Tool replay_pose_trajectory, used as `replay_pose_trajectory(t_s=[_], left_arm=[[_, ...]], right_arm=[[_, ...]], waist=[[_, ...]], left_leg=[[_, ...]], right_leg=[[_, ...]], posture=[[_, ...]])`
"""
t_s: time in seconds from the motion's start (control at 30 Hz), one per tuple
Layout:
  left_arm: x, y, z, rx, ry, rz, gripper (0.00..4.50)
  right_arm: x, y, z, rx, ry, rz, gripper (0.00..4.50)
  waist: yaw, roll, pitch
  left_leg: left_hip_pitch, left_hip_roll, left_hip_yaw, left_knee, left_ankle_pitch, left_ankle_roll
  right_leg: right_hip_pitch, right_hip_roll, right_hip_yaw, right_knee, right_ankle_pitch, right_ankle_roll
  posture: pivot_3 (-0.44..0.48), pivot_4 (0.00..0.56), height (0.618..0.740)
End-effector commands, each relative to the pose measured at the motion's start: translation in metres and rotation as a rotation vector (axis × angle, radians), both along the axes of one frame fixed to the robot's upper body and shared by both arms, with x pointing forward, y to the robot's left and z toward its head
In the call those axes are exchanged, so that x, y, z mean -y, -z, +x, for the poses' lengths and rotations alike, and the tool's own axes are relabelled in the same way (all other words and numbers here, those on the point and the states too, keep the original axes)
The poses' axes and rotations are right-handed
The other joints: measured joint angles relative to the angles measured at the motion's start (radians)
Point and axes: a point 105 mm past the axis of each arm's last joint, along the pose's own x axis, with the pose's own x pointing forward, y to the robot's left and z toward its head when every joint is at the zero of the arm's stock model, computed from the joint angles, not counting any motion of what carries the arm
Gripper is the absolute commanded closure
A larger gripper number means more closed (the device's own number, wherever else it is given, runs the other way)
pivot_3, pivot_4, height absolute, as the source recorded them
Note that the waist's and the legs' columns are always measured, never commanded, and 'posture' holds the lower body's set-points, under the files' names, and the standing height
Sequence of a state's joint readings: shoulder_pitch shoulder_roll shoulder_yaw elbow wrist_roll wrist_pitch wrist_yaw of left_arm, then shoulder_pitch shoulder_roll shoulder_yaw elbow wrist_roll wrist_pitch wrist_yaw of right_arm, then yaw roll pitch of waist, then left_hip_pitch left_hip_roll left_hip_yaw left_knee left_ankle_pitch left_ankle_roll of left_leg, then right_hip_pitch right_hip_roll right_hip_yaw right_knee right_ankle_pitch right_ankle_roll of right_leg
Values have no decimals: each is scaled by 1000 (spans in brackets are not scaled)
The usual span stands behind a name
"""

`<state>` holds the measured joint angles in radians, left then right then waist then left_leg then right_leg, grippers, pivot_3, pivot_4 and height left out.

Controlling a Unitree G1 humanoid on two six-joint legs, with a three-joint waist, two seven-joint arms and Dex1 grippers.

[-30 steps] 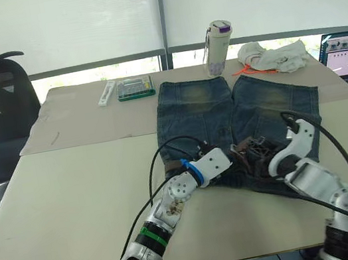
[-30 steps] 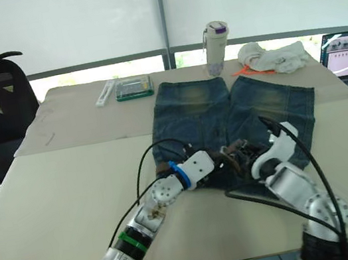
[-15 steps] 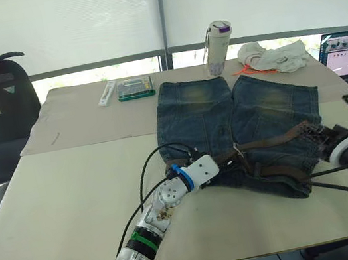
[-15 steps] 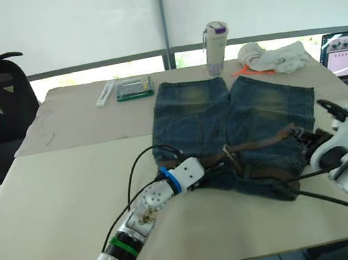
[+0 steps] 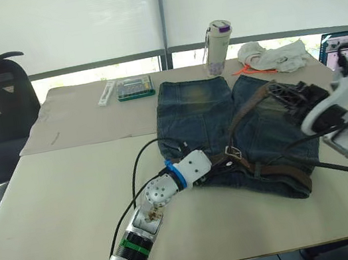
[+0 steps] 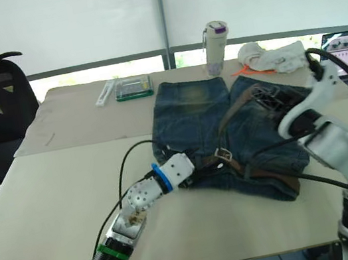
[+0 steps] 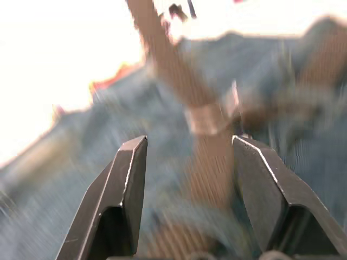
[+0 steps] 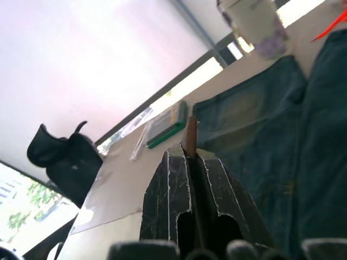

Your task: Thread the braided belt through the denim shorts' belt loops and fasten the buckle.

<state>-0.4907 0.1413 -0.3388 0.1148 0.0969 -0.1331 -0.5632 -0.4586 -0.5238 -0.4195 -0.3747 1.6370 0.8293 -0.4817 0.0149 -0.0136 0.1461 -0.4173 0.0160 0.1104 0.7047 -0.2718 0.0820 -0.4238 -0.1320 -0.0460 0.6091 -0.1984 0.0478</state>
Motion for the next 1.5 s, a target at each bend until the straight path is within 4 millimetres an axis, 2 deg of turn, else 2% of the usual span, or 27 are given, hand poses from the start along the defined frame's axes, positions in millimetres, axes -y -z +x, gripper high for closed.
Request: replay_pose_trajectory(t_s=[0.03,0.1,0.17,0.4,0.5,0.67,0.7,0.73,0.8,0.9,0.93,1.0,1.03,1.13,1.2,1.33,1.43,1.5], left_arm=[[0,-48,5,17,-21,-156,1879],[4,-55,13,13,-55,-171,1879],[7,-55,19,11,-87,-163,1879],[26,-56,35,-12,-140,-195,1879],[26,-58,36,-5,-145,-204,2664],[22,-62,36,-13,-151,-226,4317],[21,-61,36,-24,-154,-227,4465],[19,-60,36,-40,-160,-229,4500],[13,-57,38,-90,-179,-242,4500],[0,-41,49,-382,-238,-394,4500],[-8,-34,56,-575,-269,-538,4500],[-16,-16,63,-838,-287,-706,4500],[-18,-7,63,-923,-286,-733,4500],[-21,6,61,-1079,-266,-807,4500],[-23,10,61,-1154,-255,-860,4500],[-27,22,59,-1214,-281,-858,4500],[-28,25,57,-1246,-282,-891,4500],[-39,25,62,-1266,-308,-993,4500]], right_arm=[[-23,-17,-3,58,-62,47,4500],[-36,-15,-1,49,-91,54,4500],[-41,-14,-1,44,-99,62,4500],[-47,-12,-2,35,-108,75,4500],[-44,-10,-2,31,-95,70,4500],[-43,-6,-4,32,-85,13,4500],[-42,-5,-4,37,-80,-14,4500],[-41,-5,-4,51,-73,-29,3697],[-41,-15,-6,152,-79,-65,3067],[-30,-14,-3,261,14,-240,2012],[-35,-3,-4,278,-7,-357,1676],[-48,20,-6,301,-82,-503,987],[-53,35,-5,296,-108,-533,987],[-60,66,-1,282,-130,-554,987],[-64,81,-1,287,-155,-602,987],[-72,137,-7,192,-315,-773,987],[-66,160,-8,115,-332,-818,987],[-62,178,-14,54,-379,-866,987]], waist=[[-1,0,0],[-2,0,0],[-2,0,0],[-2,0,0],[-4,0,0],[-4,0,0],[-4,0,0],[-3,0,0],[-4,0,0],[-5,0,0],[-4,0,0],[-7,-1,0],[-13,-1,0],[-19,-1,1],[-18,-1,1],[-13,-2,1],[-11,-2,1],[-11,-3,1]], left_leg=[[0,0,0,0,0,0],[-1,0,0,1,0,0],[-1,0,0,1,0,0],[-2,-1,0,1,0,0],[-3,-1,0,1,0,0],[-3,-1,0,1,0,0],[-3,-1,0,1,0,0],[-3,-1,0,1,0,0],[-3,-1,0,1,0,0],[-3,-1,0,1,0,1],[-3,-1,0,1,0,0],[-3,-1,-1,1,0,1],[-3,0,-1,2,0,0],[-2,0,-1,1,1,-2],[-3,-1,-1,2,4,-7],[-3,-2,-1,4,4,-7],[-3,-2,-1,5,4,-7],[-2,-2,-1,5,4,-7]], right_leg=[[0,0,0,0,0,0],[0,0,0,0,1,1],[0,0,0,0,1,1],[0,0,-1,0,1,2],[-1,1,-1,0,1,2],[-1,1,0,0,1,2],[-1,1,0,0,1,2],[-1,1,0,0,1,2],[-1,1,0,0,1,2],[-1,1,0,0,1,2],[-1,1,0,-1,1,3],[-1,1,0,-1,0,4],[-1,1,0,-2,0,4],[-1,3,0,0,0,5],[-2,3,1,0,0,5],[1,2,1,0,0,5],[1,2,1,0,0,5],[1,2,2,0,0,5]], posture=[[0,150,737],[0,150,737],[0,150,737],[0,150,737],[0,150,737],[0,150,737],[0,150,737],[0,150,737],[0,150,737],[0,150,737],[0,150,737],[0,150,737],[0,150,737],[0,150,737],[0,150,737],[0,150,737],[0,150,737],[0,150,737]])
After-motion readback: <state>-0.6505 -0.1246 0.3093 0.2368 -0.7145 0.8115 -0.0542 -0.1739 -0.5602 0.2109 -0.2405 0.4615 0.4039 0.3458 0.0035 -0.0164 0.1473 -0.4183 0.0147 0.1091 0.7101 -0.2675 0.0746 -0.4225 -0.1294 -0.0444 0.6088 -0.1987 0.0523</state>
